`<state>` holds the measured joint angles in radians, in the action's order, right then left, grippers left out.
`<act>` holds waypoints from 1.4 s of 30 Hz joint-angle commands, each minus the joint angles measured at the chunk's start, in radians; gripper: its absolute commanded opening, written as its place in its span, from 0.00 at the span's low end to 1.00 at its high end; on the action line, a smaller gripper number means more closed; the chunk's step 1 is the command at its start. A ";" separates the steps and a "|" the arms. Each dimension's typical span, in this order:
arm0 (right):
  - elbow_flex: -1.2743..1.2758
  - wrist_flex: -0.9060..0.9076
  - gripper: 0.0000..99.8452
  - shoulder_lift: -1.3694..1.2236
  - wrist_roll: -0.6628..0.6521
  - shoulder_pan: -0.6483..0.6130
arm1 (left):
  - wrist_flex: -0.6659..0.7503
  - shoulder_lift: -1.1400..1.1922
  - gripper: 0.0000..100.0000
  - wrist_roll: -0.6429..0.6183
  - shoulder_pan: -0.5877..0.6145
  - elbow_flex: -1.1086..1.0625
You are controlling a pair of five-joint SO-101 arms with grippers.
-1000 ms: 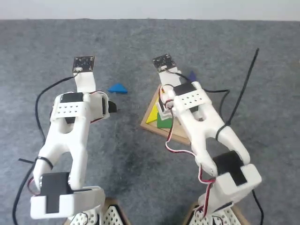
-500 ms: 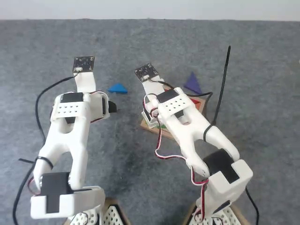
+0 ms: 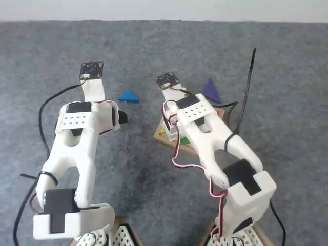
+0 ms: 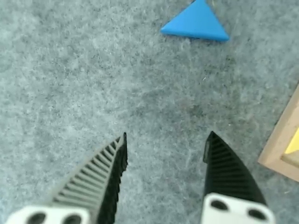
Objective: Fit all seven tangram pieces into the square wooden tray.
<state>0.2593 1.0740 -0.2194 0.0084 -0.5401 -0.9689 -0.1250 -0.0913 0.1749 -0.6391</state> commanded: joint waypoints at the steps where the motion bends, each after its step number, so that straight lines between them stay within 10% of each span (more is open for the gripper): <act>1: -0.008 0.010 0.20 0.093 -0.014 -0.024 | 0.017 -0.020 0.26 -0.003 -0.002 0.004; 42: 0.095 -0.038 0.20 0.254 -0.052 0.047 | 0.017 -0.020 0.26 -0.003 0.000 0.002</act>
<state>0.3575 1.0296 -0.0660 -0.0315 -0.5063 -0.9689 -0.1250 -0.0913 0.1765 -0.6391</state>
